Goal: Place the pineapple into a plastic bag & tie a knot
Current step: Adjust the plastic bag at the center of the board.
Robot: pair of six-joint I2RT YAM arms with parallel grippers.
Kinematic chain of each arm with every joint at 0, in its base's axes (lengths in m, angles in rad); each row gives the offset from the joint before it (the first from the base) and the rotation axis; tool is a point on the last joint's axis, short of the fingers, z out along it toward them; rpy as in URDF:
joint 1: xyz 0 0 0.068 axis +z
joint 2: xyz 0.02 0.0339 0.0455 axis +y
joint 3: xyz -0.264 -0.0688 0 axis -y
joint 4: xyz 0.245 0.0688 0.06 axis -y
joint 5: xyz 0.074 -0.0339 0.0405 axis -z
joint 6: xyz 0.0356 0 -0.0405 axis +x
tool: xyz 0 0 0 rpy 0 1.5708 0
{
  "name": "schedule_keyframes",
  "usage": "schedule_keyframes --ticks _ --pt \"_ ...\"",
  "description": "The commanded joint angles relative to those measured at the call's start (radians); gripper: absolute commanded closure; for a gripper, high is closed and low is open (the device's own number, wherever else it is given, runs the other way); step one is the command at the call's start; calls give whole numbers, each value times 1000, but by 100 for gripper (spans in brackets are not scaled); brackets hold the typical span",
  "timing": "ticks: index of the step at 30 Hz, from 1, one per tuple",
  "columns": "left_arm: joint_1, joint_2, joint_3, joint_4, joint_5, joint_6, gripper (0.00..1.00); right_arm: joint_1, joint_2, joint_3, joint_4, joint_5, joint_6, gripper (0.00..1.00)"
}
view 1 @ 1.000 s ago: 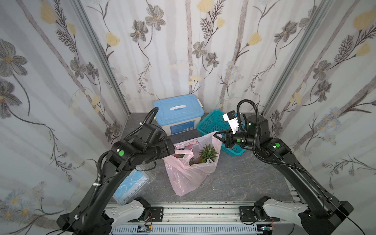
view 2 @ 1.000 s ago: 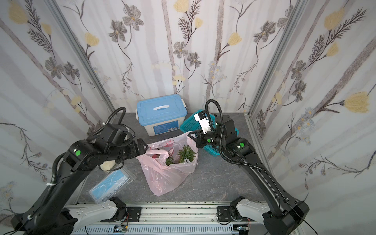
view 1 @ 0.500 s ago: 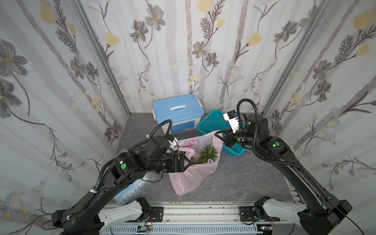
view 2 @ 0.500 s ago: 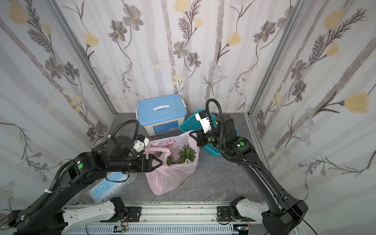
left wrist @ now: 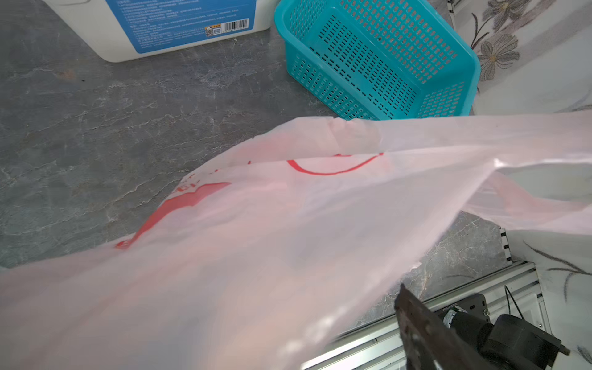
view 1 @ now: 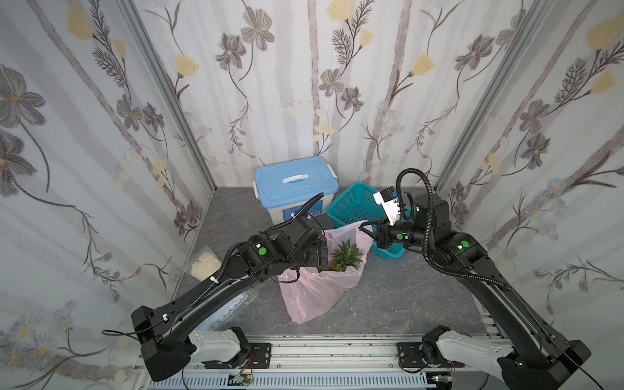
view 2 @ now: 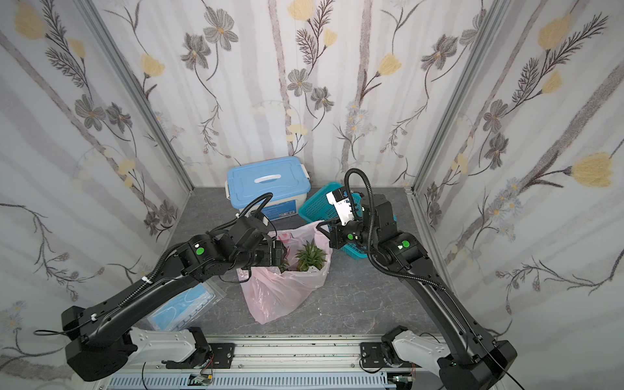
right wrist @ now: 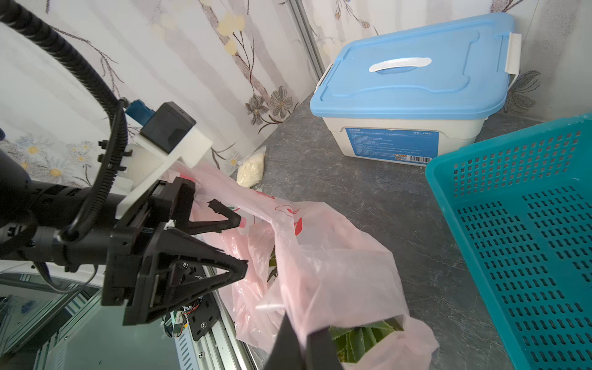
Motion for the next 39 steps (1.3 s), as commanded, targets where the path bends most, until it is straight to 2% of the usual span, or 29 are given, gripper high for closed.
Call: schedule_keyframes --ticks 1,4,7,12,17,21,22,24,26,27,31,34,37,39 --pt "0 42 16 49 -13 27 4 0 -9 -4 32 22 8 100" --pt "-1 76 31 18 -52 17 1 0 -14 -9 30 24 11 100" --pt "-1 122 43 -23 -122 19 2 0 -18 -16 31 25 14 100" --pt "-2 243 114 -147 -220 0 18 0 -25 -28 35 27 17 100" --pt "-3 249 82 -173 -335 -79 28 0 -30 -37 39 35 15 100" --pt "-3 252 71 -153 -363 -72 50 0 -31 -40 40 37 15 100" --pt "-3 254 71 -151 -369 -69 58 -1 -31 -40 41 38 14 100" --pt "-10 238 81 -119 -371 -42 83 -1 -34 -39 40 48 12 100" --pt "-24 203 83 -55 -381 8 96 -1 -37 -37 40 62 10 100" --pt "-34 179 83 -19 -385 37 100 -2 -38 -33 42 70 8 100" --pt "-60 55 71 162 -377 163 100 -12 -46 0 46 100 -7 100" --pt "-48 -61 13 299 -404 190 100 -25 -38 62 48 106 -12 100" --pt "18 -149 -13 449 -291 237 100 -26 -36 124 56 104 -20 100" --pt "66 -185 -9 514 -147 268 100 -26 -40 144 64 107 -28 100"
